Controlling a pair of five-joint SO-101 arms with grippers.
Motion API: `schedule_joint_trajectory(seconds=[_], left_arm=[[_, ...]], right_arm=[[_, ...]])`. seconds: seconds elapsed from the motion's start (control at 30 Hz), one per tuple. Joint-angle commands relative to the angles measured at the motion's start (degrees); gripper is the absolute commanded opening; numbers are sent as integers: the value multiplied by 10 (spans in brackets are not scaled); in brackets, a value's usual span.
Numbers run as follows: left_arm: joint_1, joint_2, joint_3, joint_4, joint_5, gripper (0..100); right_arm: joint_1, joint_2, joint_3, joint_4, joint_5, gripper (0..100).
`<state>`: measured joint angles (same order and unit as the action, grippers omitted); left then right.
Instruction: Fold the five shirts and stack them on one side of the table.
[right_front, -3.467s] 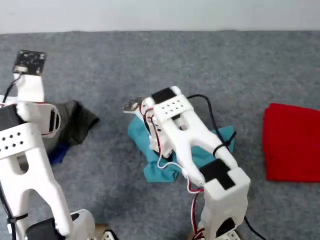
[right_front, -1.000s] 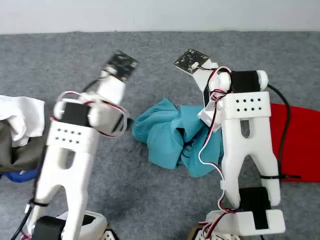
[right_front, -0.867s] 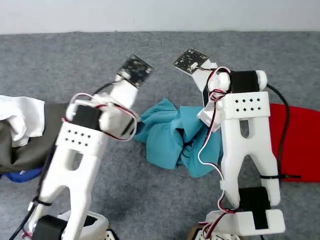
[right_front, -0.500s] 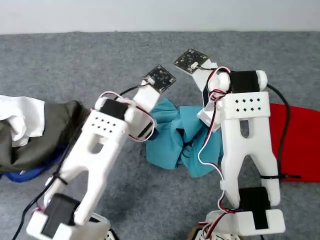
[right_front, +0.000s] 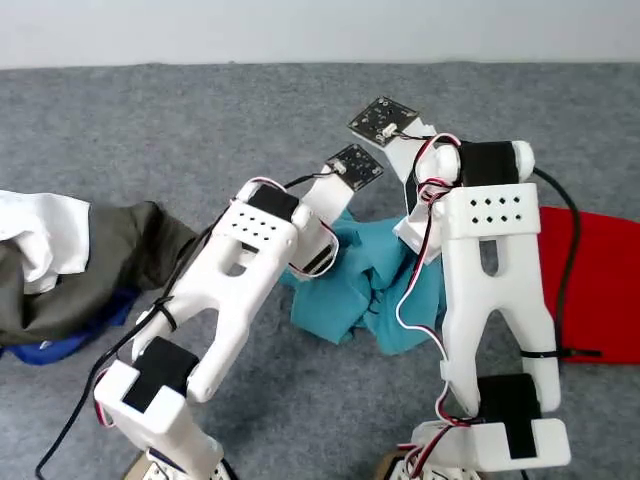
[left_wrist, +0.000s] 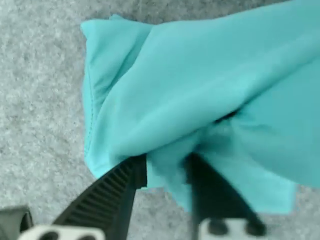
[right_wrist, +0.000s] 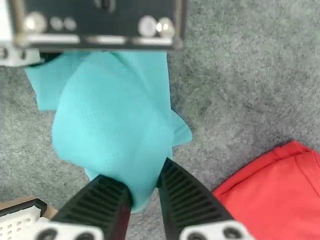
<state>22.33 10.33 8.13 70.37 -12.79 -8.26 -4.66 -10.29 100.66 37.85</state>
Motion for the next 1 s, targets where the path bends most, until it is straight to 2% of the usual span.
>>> schedule_joint_trajectory(seconds=[0.0,0.23,0.5,0.7,0.97], left_arm=[[2,-4,-27,-2,3,16],[-21,-82,-42,55,2,14],[-127,-283,-42,55,2,14],[-200,-392,-43,41,1,14],[-240,-513,-43,-32,-15,14]], right_arm=[[0,-28,-4,16,-5,12],[0,-28,-4,16,-5,12],[0,-40,-6,-13,-4,11],[-14,-72,-6,-87,-4,10],[-73,-42,-2,-161,-4,11]])
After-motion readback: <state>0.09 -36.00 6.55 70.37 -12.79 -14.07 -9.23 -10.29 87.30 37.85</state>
